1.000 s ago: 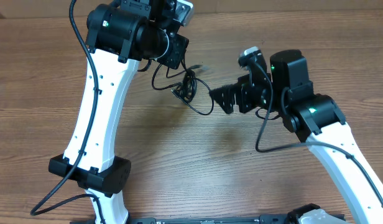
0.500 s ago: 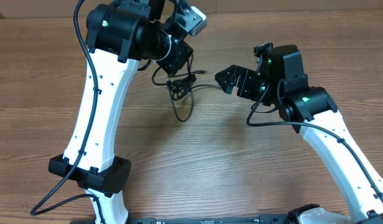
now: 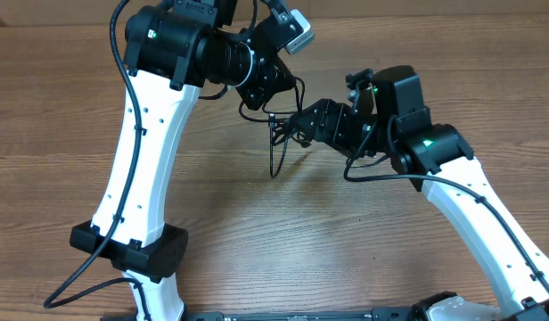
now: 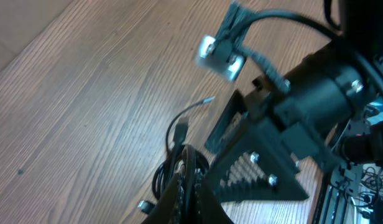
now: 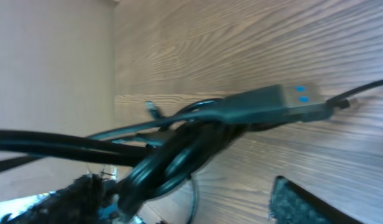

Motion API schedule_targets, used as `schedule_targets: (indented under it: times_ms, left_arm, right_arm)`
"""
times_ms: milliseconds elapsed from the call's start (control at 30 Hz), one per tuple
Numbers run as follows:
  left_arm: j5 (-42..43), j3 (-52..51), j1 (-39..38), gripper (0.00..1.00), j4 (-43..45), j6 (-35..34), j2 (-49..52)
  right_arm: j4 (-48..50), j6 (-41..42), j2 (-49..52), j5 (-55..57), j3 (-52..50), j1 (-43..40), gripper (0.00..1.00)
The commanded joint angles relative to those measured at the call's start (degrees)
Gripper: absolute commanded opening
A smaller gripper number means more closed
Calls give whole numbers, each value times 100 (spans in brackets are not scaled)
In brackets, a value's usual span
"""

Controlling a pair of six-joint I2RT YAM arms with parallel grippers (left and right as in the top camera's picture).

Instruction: Untangle cables

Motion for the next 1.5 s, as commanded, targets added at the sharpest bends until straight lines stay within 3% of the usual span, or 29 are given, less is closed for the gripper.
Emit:
schedule_targets:
  times_ms: [0,67,233,333,400,600,767,967,1000,1067,1100,1233,1467]
  left_arm:
    - [492,70,-190,4,48,109,31]
    - [599,70,-291,4,50,107,31]
    - [592,70,-529,4,50,109,31]
    - [573,70,-629,4,52,109,31]
    - [555,70,-632,4,50,109,31]
    - [-249,70,-621,4,44,63,31]
    - [-1578,70,-612,4,-90,-673,31]
    - [-2277,70,-542,30,-590,-951,31]
    - [-2273,70,-533,37,-673,-949,31]
    - [-2260,70,-479,62,-831,-949,31]
    - [-2260,70,-457,67,-881,-949,31]
    - [-1910,70,-415,78,-940,-942,31]
    - [-1351,70,-393,87,-828,-898,31]
  right_arm:
    - [162,24,28,4,50,210,81]
    - [214,24,28,138,50,254,79]
    - [267,26,50,461,50,269,62]
    - [273,24,90,568,50,269,22]
    - [273,24,118,566,50,269,4]
    - [140,17,155,564,50,269,4]
    - [37,-33,155,566,50,267,4]
    - [42,-46,155,702,50,98,4]
    - [50,-46,155,723,52,57,4]
    - [105,-66,155,750,52,-59,4]
    - [133,-68,155,756,52,-109,4]
    - [332,-284,155,758,52,-374,4]
    - [892,-857,153,605,52,-778,4]
